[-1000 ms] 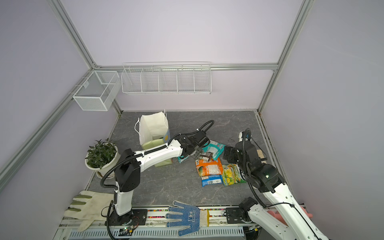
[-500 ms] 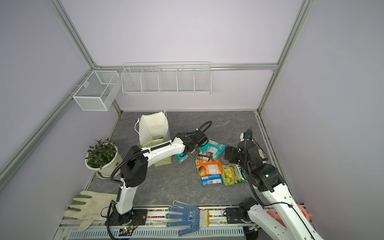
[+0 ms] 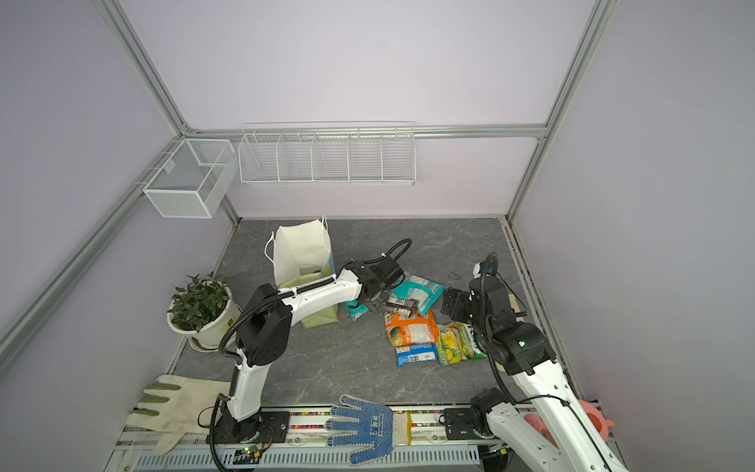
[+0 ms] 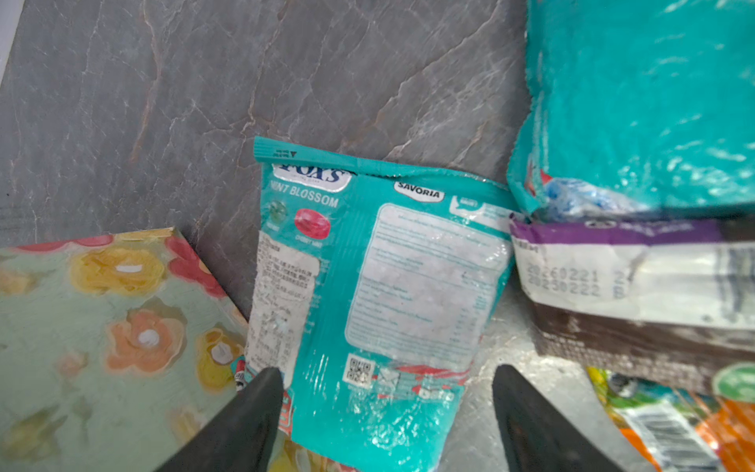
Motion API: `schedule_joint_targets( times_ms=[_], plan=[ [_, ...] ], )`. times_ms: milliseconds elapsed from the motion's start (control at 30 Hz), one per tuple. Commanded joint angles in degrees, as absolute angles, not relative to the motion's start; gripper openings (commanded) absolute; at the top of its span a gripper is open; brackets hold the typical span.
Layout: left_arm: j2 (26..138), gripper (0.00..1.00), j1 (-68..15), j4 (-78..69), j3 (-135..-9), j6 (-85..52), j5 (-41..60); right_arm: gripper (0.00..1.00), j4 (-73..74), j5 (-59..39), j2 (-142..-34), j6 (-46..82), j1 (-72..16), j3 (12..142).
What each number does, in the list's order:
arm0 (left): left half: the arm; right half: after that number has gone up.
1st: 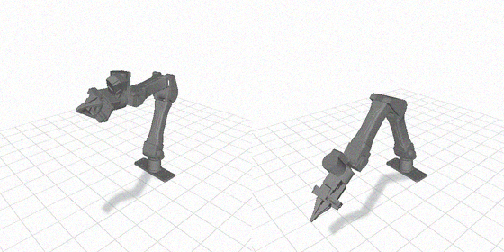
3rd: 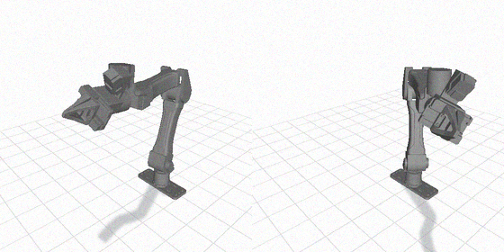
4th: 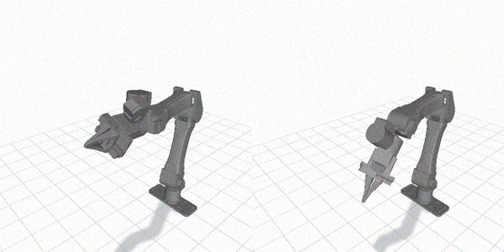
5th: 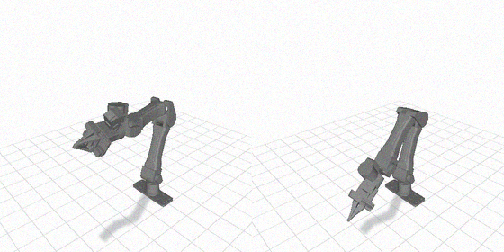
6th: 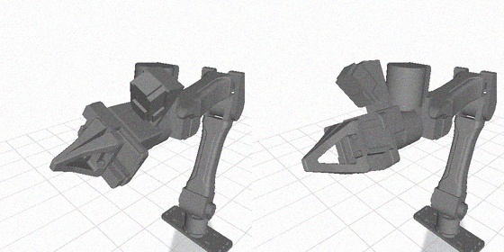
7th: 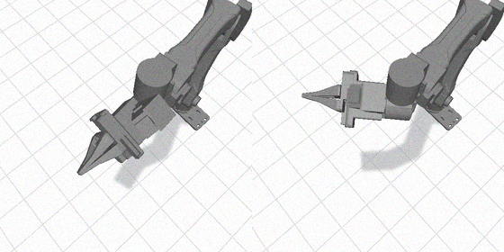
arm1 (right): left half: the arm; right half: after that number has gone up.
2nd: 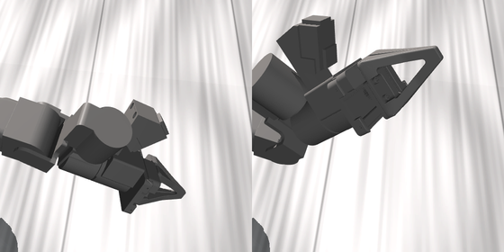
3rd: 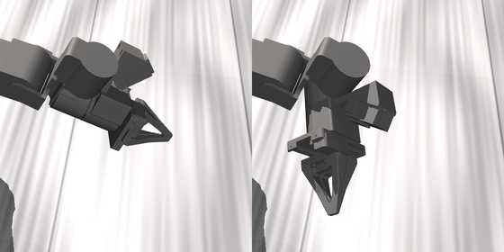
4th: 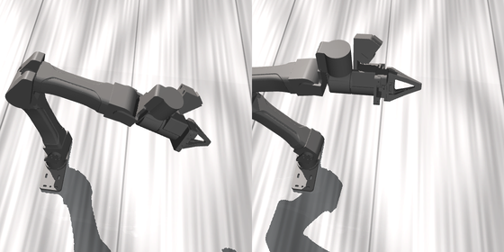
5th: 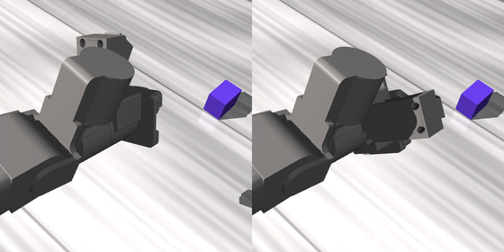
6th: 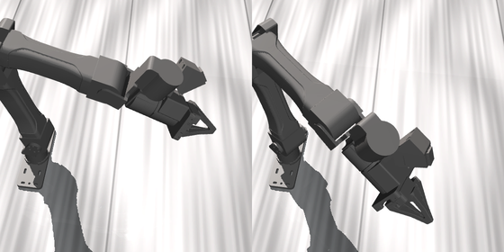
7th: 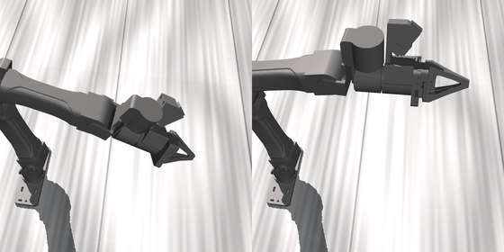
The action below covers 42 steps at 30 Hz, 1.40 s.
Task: Place the snacks into the paper bag
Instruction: 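Reach the left gripper over the teal Fox's packet beside the bag, then lower the left gripper onto the teal packet's top edge and close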
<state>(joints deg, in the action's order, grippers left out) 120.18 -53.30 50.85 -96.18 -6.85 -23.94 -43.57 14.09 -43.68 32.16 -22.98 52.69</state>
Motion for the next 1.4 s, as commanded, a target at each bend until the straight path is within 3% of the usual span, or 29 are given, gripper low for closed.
schedule_joint_targets(
  times_ms=[0,800,1000,1367],
  plan=[
    [121.4,0.81,-52.9,51.0,-95.5,-7.4,-23.5,0.88,-42.1,12.6,-43.4,32.9,-22.2,51.4],
    [124.9,0.75,-52.1,50.3,-95.1,-8.1,-21.9,0.89,-41.4,10.1,-42.8,33.1,-19.8,50.7],
    [125.5,0.67,-52.0,50.4,-94.8,-8.5,-22.8,0.88,-41.5,9.8,-42.4,33.2,-19.5,49.1],
    [124.9,0.41,-52.1,50.3,-94.6,-8.8,-23.1,0.89,-41.9,9.4,-41.6,33.4,-18.9,49.0]
  ],
)
